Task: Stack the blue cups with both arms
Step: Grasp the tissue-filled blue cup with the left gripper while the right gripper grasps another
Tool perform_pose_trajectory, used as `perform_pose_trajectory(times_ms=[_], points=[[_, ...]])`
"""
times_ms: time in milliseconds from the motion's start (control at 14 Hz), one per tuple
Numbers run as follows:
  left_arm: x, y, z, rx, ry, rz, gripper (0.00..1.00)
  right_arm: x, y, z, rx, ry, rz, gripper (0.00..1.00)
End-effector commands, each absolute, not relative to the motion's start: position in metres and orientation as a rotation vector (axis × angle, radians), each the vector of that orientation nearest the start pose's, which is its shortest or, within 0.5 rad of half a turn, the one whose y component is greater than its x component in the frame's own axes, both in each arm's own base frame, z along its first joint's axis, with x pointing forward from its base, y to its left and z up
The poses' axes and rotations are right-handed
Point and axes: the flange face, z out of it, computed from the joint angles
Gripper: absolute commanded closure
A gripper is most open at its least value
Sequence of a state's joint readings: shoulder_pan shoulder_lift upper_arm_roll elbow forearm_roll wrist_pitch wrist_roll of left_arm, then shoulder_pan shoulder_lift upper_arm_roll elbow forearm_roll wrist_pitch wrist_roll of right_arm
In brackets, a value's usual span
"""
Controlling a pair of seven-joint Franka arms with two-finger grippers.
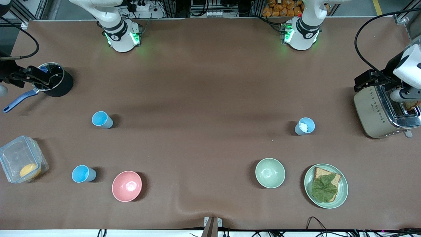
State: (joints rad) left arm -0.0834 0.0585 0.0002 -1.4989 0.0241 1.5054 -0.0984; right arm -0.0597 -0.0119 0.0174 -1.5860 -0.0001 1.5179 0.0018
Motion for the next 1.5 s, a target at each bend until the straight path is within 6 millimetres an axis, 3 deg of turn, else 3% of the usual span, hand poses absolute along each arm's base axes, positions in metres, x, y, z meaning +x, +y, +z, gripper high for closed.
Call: perform_pose_trajectory(times_ms=[0,286,429,571,786,1000,1214,1429], points=[[0.56,-0.041,0.628,-3.124,0.001,0.082,0.0,0.546,-0.022,0.622,-3.135,0.072,0.094,0.0],[0.562,-0.043,0.618,-3.121,-0.003,0.113,0.0,0.546,-0.021,0.622,-3.135,0.067,0.094,0.0],[0.565,-0.048,0.592,-3.118,-0.007,0.137,0.0,0.547,-0.019,0.618,-3.135,0.058,0.106,0.0],[0.568,-0.057,0.548,-3.118,0.025,0.105,0.0,0.556,0.0,0.602,-3.138,0.008,0.149,0.0],[0.566,-0.055,0.474,-3.129,0.023,-0.011,0.0,0.577,0.023,0.564,-3.149,-0.056,0.246,0.0],[0.57,-0.061,0.398,-3.136,0.04,-0.102,0.0,0.601,0.022,0.499,-3.135,-0.058,0.407,0.0],[0.571,-0.058,0.344,-3.137,0.034,-0.044,0.0,0.619,-0.001,0.44,-3.106,0.013,0.558,0.0],[0.567,-0.059,0.296,-3.138,0.042,-0.025,0.0,0.622,-0.051,0.391,-3.06,0.138,0.665,0.0]])
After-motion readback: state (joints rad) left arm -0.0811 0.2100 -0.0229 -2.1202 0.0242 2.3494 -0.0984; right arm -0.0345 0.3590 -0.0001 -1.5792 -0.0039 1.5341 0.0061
